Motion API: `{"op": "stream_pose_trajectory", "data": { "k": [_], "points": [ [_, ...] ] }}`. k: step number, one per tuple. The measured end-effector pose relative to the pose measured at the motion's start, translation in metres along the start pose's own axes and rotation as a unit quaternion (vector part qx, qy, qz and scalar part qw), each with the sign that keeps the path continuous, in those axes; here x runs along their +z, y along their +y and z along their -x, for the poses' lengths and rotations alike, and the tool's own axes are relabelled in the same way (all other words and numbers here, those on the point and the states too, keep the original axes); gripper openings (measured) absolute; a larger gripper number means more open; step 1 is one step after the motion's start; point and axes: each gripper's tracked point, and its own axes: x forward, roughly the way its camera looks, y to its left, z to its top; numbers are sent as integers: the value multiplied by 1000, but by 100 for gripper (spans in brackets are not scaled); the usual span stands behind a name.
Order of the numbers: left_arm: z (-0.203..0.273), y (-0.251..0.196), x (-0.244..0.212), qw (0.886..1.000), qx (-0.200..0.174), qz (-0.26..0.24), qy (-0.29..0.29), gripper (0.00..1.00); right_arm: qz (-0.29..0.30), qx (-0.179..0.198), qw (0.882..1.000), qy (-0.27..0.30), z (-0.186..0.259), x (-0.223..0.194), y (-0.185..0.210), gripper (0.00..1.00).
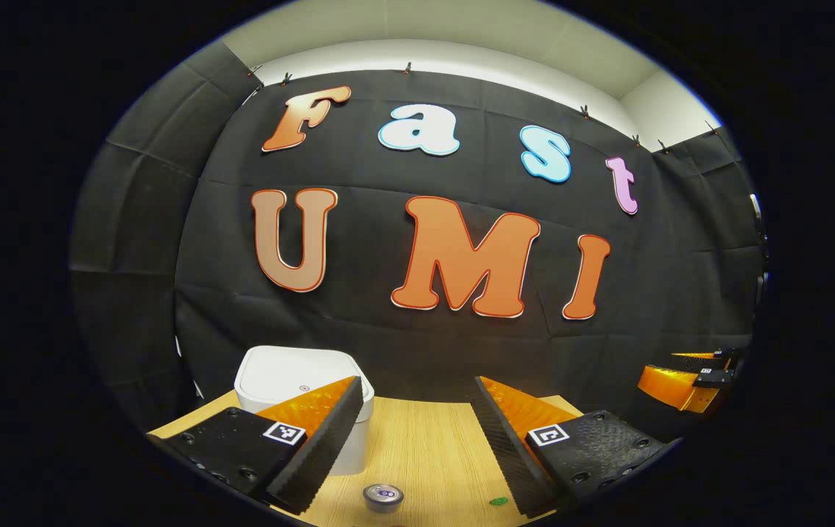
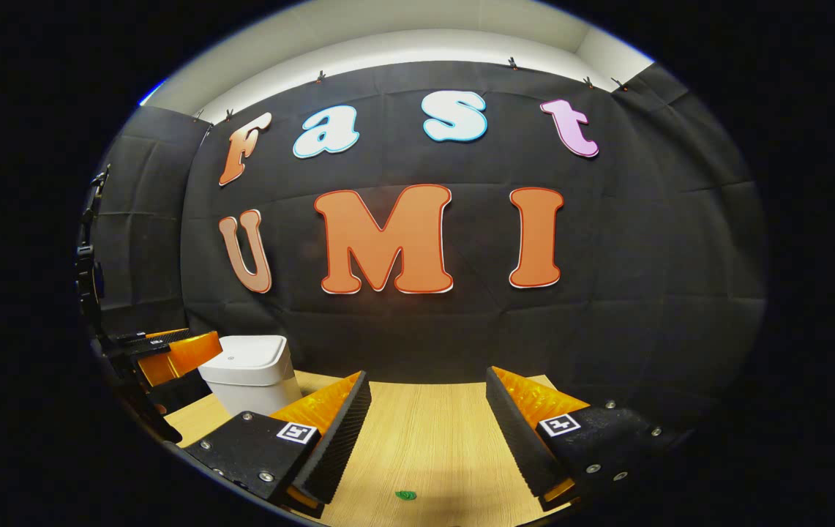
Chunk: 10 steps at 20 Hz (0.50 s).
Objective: Press the lid of the desktop garbage bin to open it, pick up the crumpled paper on the desktop and throw it into the bin, then pick up the pop can on the desktop and drop it into the bin, and finally close the garbage bin lid.
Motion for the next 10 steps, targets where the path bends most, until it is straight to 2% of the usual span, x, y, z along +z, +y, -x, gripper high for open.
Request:
{"op": "stream_pose_trajectory", "data": {
  "k": [10],
  "points": [
    [21, -4, 11, 1000, -1, -2, -10, 94, 2, -2, 1000, -11, 17, 9, -1, 94]
  ]
}}
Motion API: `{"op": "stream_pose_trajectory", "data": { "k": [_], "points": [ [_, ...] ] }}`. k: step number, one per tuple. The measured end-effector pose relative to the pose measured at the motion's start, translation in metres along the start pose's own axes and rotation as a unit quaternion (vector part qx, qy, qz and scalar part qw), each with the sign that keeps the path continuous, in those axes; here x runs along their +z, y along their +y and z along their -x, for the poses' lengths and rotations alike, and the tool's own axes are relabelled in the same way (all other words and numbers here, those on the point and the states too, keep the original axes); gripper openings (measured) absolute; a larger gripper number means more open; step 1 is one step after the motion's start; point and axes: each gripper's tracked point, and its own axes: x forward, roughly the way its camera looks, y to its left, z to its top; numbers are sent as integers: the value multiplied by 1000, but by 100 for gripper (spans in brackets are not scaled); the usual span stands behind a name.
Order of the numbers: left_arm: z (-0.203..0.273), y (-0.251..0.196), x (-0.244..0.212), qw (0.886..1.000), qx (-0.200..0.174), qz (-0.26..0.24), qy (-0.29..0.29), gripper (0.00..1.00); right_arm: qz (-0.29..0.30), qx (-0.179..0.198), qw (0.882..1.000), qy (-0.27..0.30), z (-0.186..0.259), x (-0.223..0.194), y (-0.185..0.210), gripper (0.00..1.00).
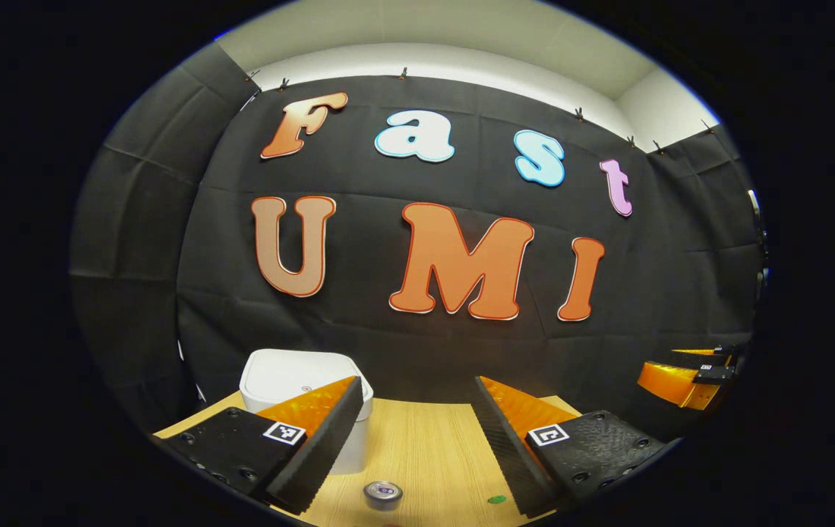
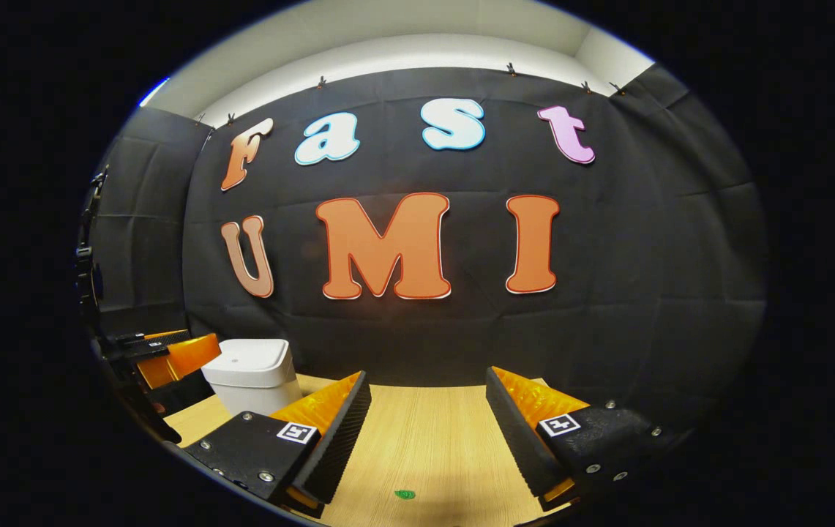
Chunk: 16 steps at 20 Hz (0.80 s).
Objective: Press the lid of the desktop garbage bin to open it, pick up the crumpled paper on the desktop and throw it into the bin, then pick up the pop can on the desktop and drop it into the bin, and finally close the garbage bin lid.
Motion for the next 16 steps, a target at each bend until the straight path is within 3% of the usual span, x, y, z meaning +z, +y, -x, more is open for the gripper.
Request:
{"op": "stream_pose_trajectory", "data": {
  "k": [16],
  "points": [
    [27, 27, 4, 999, 31, 4, -3, 94, 0, 3, 1000, 3, 20, -3, -3, 94]
  ]
}}
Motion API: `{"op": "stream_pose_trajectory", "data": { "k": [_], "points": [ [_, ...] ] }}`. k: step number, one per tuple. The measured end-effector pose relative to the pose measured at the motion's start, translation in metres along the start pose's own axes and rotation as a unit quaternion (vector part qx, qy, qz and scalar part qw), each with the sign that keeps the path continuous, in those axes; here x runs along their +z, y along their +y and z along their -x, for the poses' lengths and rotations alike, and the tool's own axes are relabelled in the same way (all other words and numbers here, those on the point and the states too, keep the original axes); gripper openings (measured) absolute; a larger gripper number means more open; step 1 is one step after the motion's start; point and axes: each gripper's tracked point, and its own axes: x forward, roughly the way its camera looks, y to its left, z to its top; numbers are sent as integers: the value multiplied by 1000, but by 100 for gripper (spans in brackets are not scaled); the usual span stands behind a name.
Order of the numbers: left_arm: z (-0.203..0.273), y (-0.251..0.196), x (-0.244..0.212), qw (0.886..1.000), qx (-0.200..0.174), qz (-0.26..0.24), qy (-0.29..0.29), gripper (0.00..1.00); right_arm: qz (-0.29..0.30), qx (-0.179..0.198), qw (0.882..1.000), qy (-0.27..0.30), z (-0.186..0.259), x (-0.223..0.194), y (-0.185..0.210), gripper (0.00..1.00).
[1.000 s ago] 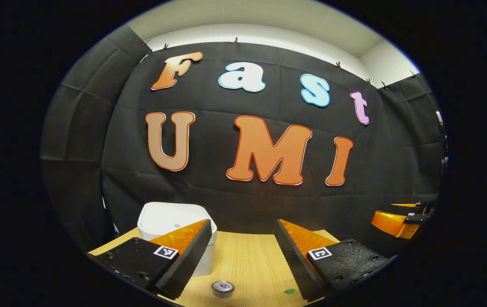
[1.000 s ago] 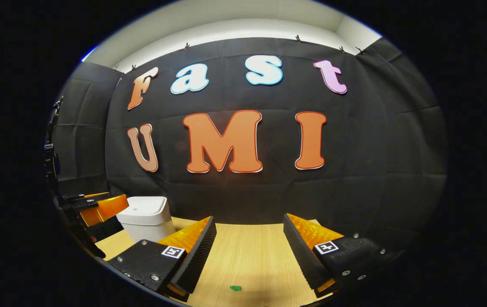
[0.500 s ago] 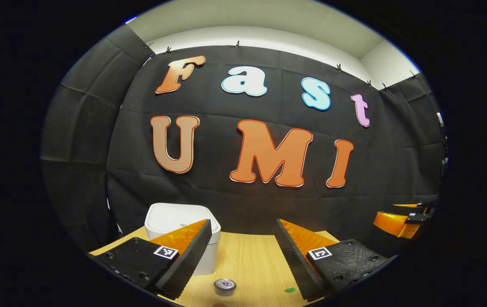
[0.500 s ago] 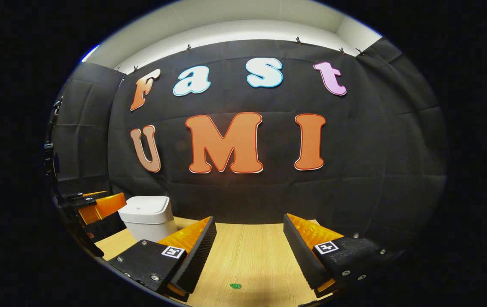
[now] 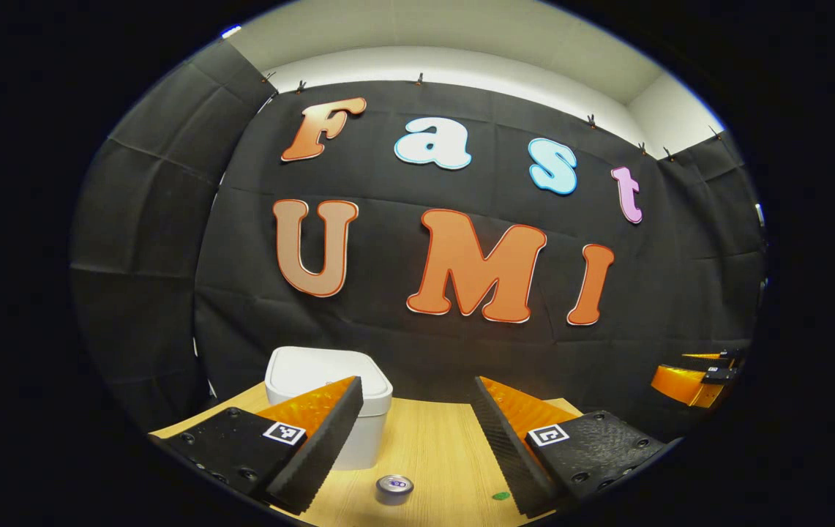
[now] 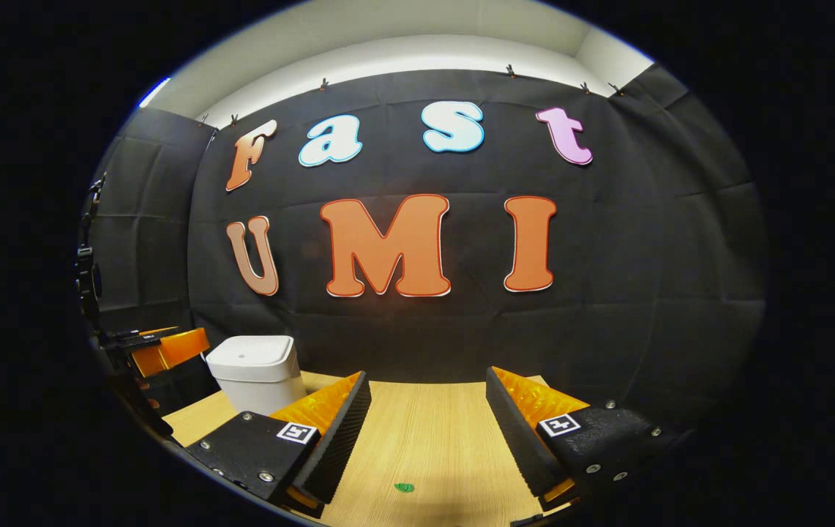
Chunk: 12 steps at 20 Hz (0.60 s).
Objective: Press the lid of the desktop garbage bin to open it, pick up the crumpled paper on the desktop and throw it into the bin, then pick up the pop can on the desktop and drop it into the bin, and finally close the garbage bin lid.
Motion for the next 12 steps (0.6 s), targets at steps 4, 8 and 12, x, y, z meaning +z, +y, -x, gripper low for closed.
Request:
{"op": "stream_pose_trajectory", "data": {
  "k": [4, 8, 12],
  "points": [
    [1, -2, 5, 1000, -1, -15, -7, 94, -3, 1, 1000, -2, 1, 1, 0, 94],
    [0, -8, 5, 1000, -10, -4, -9, 94, -4, 3, 1000, -1, -2, -1, 1, 94],
    [-5, -4, 7, 1000, -6, -12, -9, 94, -10, 5, 1000, -1, -5, 0, 0, 94]
  ]
}}
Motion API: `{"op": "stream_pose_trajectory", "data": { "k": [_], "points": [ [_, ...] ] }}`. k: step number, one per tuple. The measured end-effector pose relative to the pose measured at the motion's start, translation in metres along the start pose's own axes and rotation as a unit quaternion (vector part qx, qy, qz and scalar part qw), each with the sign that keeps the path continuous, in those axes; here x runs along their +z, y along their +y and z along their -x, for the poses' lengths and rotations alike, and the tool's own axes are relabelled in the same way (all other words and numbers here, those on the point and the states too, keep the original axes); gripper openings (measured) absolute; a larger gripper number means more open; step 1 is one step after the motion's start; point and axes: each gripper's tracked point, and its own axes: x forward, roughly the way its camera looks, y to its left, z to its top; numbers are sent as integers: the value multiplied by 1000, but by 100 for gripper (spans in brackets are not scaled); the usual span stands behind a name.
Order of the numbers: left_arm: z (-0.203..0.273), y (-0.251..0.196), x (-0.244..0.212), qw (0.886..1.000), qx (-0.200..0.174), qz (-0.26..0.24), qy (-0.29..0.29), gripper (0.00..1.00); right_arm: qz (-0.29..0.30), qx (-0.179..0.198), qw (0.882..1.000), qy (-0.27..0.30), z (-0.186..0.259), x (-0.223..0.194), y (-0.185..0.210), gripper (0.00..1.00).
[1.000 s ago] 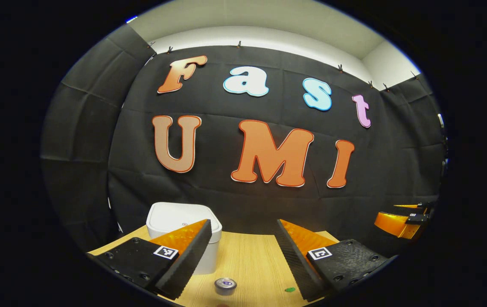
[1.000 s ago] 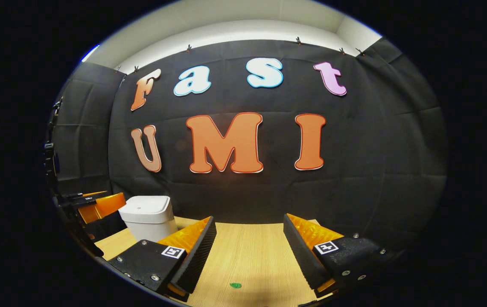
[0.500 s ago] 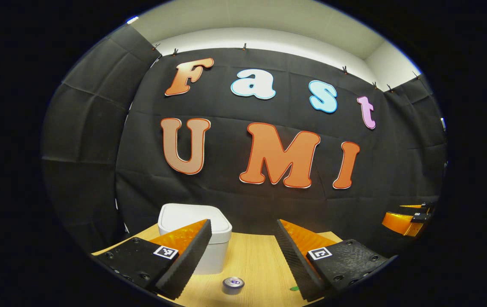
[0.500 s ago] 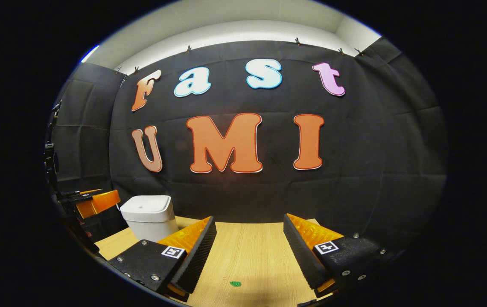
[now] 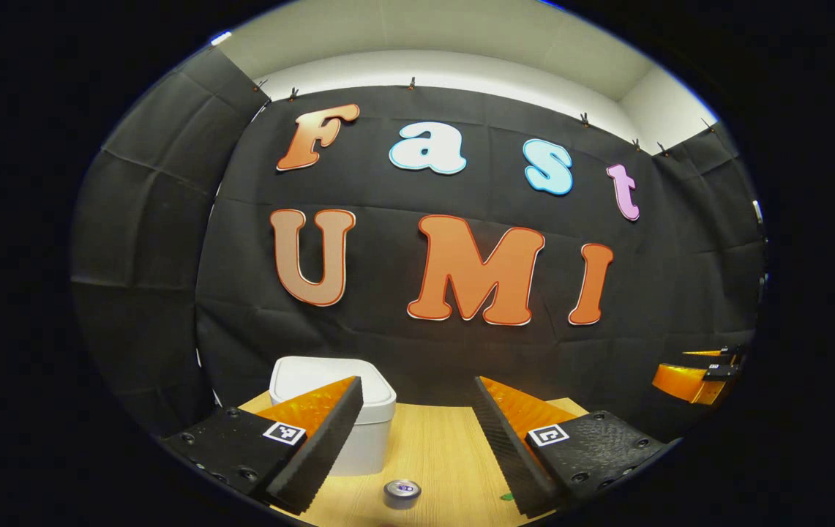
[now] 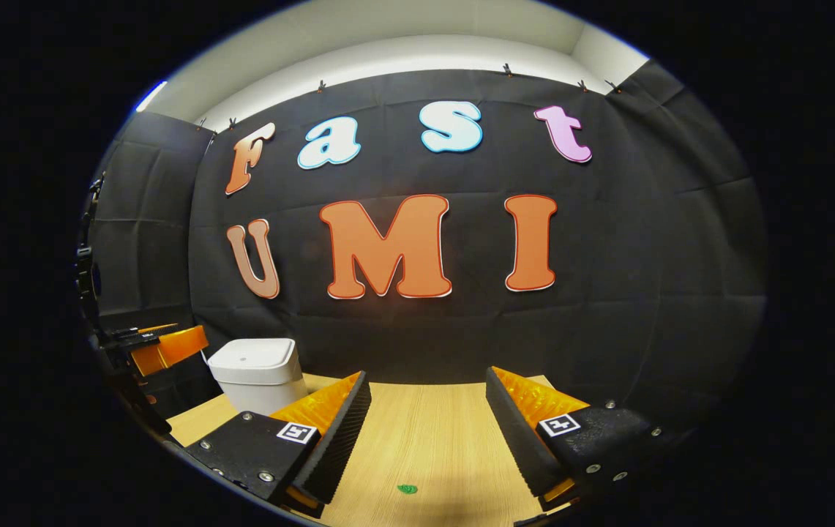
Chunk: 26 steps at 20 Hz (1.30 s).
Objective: Press the lid of the desktop garbage bin to open it, pick up the crumpled paper on the desktop and throw it into the bin, then pick up the pop can on the desktop and drop it into the bin, and finally close the garbage bin lid.
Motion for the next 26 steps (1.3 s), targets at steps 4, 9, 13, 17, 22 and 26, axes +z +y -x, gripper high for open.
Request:
{"op": "stream_pose_trajectory", "data": {
  "k": [4, 9, 13, 17, 22, 26],
  "points": [
    [-3, 0, -1, 1000, -1, 4, 4, 94, 0, -3, 1000, 2, -3, -1, -3, 94],
    [-6, 0, 2, 1000, -2, -1, -4, 94, 1, 0, 1000, 0, -6, -1, -3, 94],
    [-10, 14, 0, 999, 35, -13, 2, 43, -2, 7, 1000, 3, -11, -2, -2, 94],
    [-17, 30, -14, 998, 61, 2, 29, 2, 1, 10, 1000, 2, -14, -2, -3, 94],
    [-13, 35, -16, 997, 66, -6, 37, 0, 0, 12, 1000, 9, -19, -8, -3, 94],
    [-14, 38, -9, 997, 68, -5, 37, 0, -6, 11, 1000, 13, -24, -8, -2, 94]
  ]
}}
